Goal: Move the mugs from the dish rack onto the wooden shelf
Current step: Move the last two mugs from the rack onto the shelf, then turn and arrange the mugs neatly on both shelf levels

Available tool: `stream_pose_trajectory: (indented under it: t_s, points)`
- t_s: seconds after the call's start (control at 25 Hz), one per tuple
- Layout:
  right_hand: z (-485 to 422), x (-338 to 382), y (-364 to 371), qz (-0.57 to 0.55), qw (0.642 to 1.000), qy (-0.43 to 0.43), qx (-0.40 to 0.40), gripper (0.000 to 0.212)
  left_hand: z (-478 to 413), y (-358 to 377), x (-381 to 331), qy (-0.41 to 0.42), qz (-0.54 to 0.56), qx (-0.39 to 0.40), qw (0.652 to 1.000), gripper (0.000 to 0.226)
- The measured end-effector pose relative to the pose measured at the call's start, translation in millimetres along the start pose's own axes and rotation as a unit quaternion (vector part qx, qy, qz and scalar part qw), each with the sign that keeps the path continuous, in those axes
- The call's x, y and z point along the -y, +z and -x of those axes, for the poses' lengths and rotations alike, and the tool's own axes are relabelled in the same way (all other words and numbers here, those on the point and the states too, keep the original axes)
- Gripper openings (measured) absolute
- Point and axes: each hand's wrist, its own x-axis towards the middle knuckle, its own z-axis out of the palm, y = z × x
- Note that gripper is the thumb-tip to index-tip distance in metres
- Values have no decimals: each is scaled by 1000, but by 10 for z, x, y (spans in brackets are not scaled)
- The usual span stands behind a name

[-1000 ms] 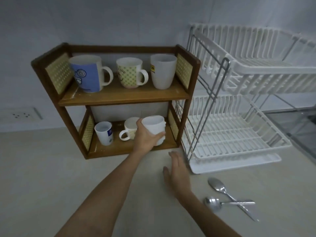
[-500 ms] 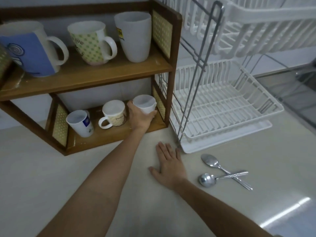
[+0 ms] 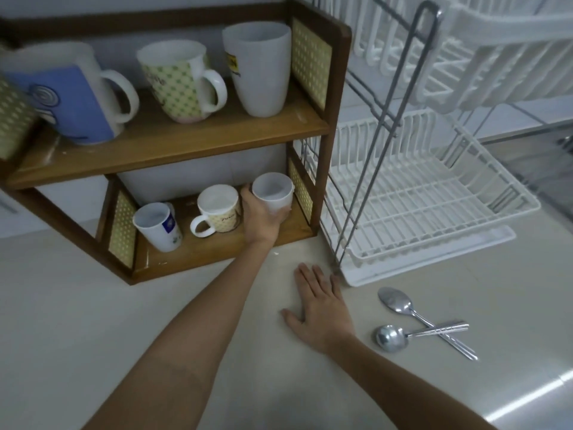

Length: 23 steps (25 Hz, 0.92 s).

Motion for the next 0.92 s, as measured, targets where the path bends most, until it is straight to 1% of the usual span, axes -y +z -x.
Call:
stream_pose_trajectory:
  t_s: [0.08,0.12,0.16,0.2,0.24,0.28,0.32,0.36,0.4,0.44,0.48,0.56,0.6,0.64,0.68,0.72,0.8,0.84,0.88,0.92]
  points:
    - [14,-16,11,0,1000,7,10,86,145,-158,-89,22,-21,22,999,93]
    - [27,-13,5,2,1000,6,10,85,218,-277,-149,40,-46,57,996,89]
    - [66,-6,-22,-5,1000,0,2,83,292,-437,-206,61,-83,117,988,82]
    - [100,17,-74,-24,999,-23,-27,77,344,-665,-276,86,-127,198,968,74]
    - [130,35,-136,-51,995,-57,-62,66,374,-920,-360,106,-169,295,934,67]
    - [142,66,-208,-77,988,-92,-99,56,378,-1201,-476,115,-199,389,892,59]
    - [125,128,-314,-106,979,-116,-130,51,362,-1505,-627,112,-214,459,855,51]
    - [74,214,-459,-139,970,-129,-151,45,332,-1794,-806,99,-212,500,834,43]
    - [-19,364,-679,-167,959,-141,-181,36,288,-2085,-1004,90,-204,508,832,34]
    - [-132,532,-931,-195,943,-159,-219,26,222,-2338,-1206,92,-190,490,846,25]
    - [-259,703,-1208,-220,925,-181,-252,19,146,-2552,-1418,108,-166,447,872,19]
    - [-546,1050,-1835,-244,892,-236,-298,21,-41,-2892,-1802,159,-105,307,932,16]
    - [-711,1214,-2161,-238,884,-254,-311,22,-144,-3033,-1968,192,-93,232,949,19]
    - [-891,1358,-2466,-221,887,-258,-312,23,-250,-3143,-2098,219,-117,173,953,27]
    - [-1094,1483,-2746,-188,899,-255,-302,26,-367,-3219,-2184,228,-183,146,945,40]
    - [-1293,1602,-3007,-134,921,-241,-274,31,-486,-3268,-2232,214,-281,152,923,53]
    - [-1645,1791,-3386,3,969,-195,-152,46,-660,-3275,-2212,150,-451,204,856,72]
    - [-1779,1856,-3487,62,979,-173,-86,53,-721,-3253,-2159,130,-497,217,830,75]
    - [-1882,1900,-3531,111,981,-154,-37,59,-775,-3230,-2097,119,-513,221,821,76]
    - [-1972,1922,-3527,153,978,-139,-13,66,-834,-3219,-2043,112,-511,228,821,76]
